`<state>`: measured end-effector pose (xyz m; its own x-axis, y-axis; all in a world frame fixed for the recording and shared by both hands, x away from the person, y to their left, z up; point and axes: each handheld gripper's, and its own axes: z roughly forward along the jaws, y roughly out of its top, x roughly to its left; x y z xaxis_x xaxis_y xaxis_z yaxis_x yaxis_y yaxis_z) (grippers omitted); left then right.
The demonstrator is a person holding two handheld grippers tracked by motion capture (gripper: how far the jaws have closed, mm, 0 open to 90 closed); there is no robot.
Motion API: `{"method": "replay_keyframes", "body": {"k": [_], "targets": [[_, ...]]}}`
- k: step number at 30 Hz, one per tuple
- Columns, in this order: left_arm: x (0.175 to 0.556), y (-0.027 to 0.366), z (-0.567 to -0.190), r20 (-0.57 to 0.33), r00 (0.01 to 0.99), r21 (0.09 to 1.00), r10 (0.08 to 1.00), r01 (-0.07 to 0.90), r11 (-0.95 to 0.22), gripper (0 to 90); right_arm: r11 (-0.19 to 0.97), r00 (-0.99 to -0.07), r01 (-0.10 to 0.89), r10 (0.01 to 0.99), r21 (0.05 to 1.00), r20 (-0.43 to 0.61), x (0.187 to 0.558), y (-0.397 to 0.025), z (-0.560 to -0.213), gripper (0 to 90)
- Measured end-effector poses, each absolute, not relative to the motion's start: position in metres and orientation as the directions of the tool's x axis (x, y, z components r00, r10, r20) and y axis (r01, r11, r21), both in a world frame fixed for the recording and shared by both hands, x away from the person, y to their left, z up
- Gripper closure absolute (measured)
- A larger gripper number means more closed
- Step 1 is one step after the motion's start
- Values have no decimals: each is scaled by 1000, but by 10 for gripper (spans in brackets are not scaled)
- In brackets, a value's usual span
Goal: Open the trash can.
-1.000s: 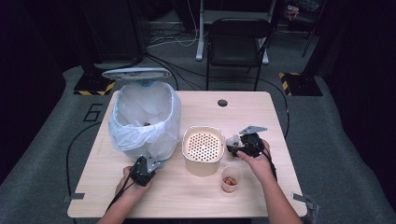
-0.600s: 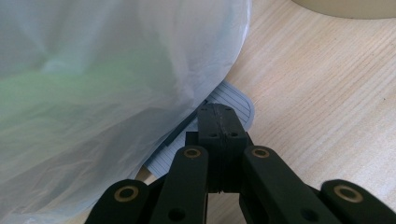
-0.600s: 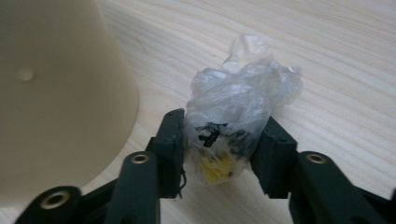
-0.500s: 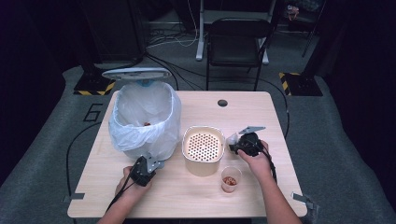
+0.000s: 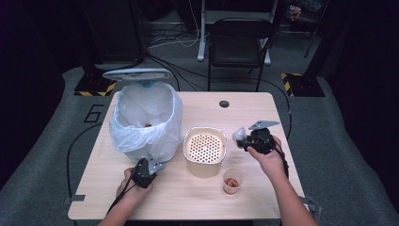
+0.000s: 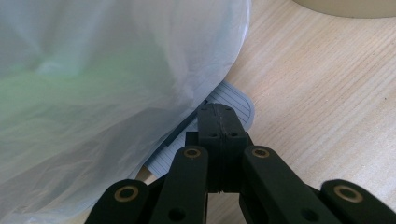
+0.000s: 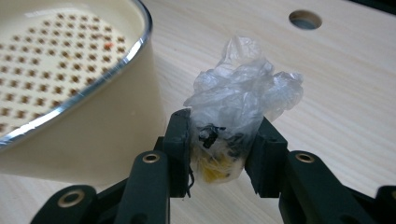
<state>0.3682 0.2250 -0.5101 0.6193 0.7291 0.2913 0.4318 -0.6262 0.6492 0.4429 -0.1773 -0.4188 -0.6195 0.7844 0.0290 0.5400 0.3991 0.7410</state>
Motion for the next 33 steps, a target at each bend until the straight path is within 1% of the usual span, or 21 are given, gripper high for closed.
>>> {"method": "replay_keyframes", "body": {"k": [6,14,24,33], "targets": [[368,225,-510,292,620,648,728,431,-628,900,372,-634,514,772,773,50,432,-180,-387,646],[367,224,-511,314,612,651,726,419,-634,900,380,-656,489,753,785,43,421,-172,-356,649],[367,224,-511,301,618,649,727,425,-630,900,401,-699,452,714,797,38,411,-151,-328,651],[367,224,-511,310,613,650,727,422,-633,900,418,-764,400,644,816,44,410,-120,-298,654]]}}
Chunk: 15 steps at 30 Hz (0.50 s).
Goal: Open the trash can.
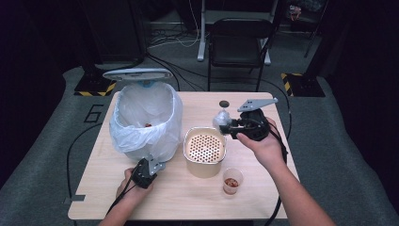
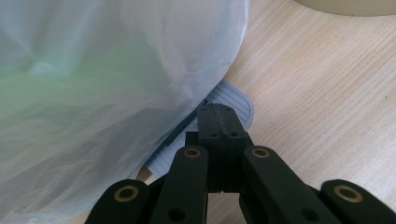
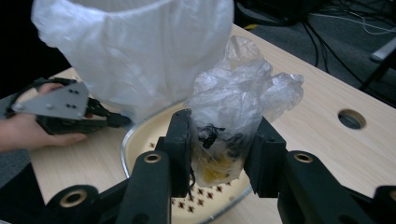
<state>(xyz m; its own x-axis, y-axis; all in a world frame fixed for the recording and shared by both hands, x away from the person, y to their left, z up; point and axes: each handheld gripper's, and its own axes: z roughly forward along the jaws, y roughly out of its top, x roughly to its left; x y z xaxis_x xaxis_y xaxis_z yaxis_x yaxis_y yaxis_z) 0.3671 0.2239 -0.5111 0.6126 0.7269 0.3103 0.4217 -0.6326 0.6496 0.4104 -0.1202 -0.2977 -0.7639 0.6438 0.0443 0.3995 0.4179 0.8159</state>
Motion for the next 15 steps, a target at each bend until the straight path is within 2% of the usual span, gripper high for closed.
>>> {"method": "replay_keyframes", "body": {"k": [15], "targets": [[368,224,-511,313,611,653,727,418,-632,900,450,-836,335,547,828,42,411,-60,-255,658]]}}
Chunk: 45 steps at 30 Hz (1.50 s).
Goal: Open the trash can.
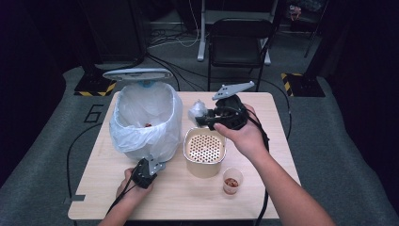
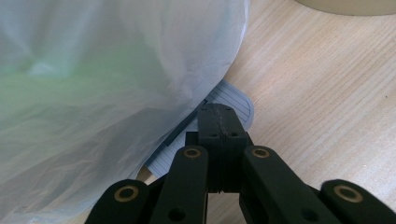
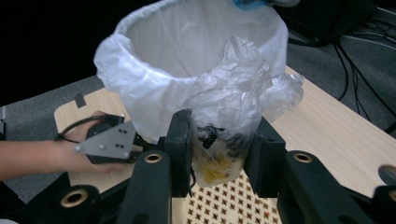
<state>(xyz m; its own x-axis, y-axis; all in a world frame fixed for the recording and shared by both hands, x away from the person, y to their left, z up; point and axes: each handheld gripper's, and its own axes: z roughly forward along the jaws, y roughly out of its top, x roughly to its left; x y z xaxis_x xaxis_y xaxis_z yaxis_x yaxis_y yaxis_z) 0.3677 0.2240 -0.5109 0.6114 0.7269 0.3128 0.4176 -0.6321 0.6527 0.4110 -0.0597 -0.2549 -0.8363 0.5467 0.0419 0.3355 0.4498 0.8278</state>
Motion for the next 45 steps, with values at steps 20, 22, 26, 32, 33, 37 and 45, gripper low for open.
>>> {"method": "replay_keyframes", "body": {"k": [20,22,26,32,33,37,45], "targets": [[367,224,-510,313,611,648,727,423,-634,900,457,-872,276,490,846,20,421,-8,-226,662],[367,223,-512,324,594,662,736,413,-625,900,456,-873,275,488,847,20,423,-4,-226,662],[367,224,-511,315,609,650,728,421,-633,900,457,-873,276,487,846,22,424,2,-228,662],[367,224,-511,314,608,651,729,421,-632,900,451,-876,270,481,851,23,428,18,-234,663],[367,224,-511,314,608,651,729,421,-631,900,450,-876,273,482,850,26,429,20,-235,663],[368,224,-511,313,609,651,729,422,-631,900,456,-876,277,482,846,26,434,34,-241,663],[367,223,-511,312,608,650,730,424,-631,900,472,-874,267,487,840,4,439,50,-249,662]]}}
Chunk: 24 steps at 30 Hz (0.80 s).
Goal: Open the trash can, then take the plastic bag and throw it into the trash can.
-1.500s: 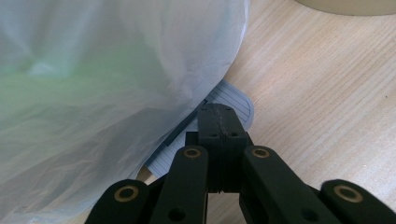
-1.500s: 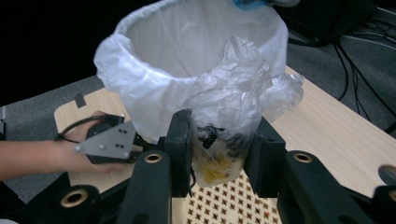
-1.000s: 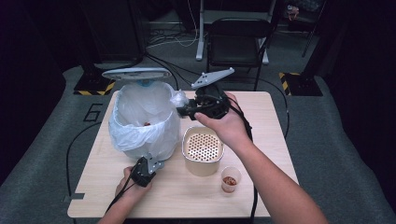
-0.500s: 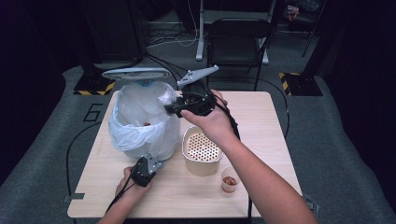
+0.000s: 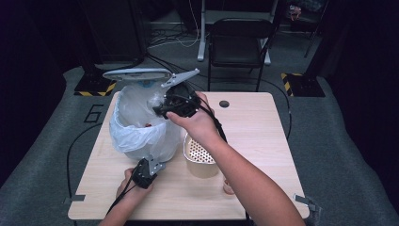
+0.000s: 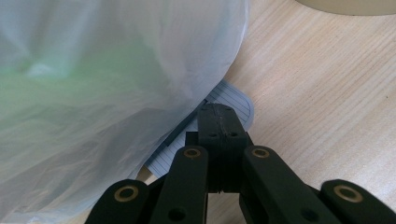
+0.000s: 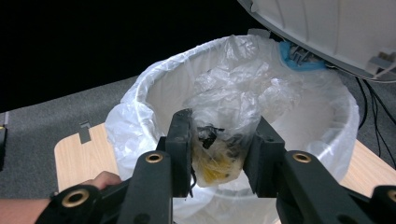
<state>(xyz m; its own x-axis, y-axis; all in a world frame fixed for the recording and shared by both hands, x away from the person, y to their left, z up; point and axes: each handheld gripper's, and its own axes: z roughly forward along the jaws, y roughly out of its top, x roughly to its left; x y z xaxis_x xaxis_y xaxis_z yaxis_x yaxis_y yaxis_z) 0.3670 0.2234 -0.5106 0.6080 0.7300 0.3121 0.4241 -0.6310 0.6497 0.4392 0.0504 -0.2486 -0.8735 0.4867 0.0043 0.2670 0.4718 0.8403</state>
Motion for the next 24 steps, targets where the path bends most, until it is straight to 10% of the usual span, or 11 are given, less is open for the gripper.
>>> {"method": "replay_keyframes", "body": {"k": [16,24], "targets": [[367,224,-510,314,610,647,728,423,-634,900,464,-862,292,507,836,19,453,77,-267,642],[368,224,-510,315,612,647,726,421,-635,900,469,-863,287,505,836,13,451,79,-271,435]]}}
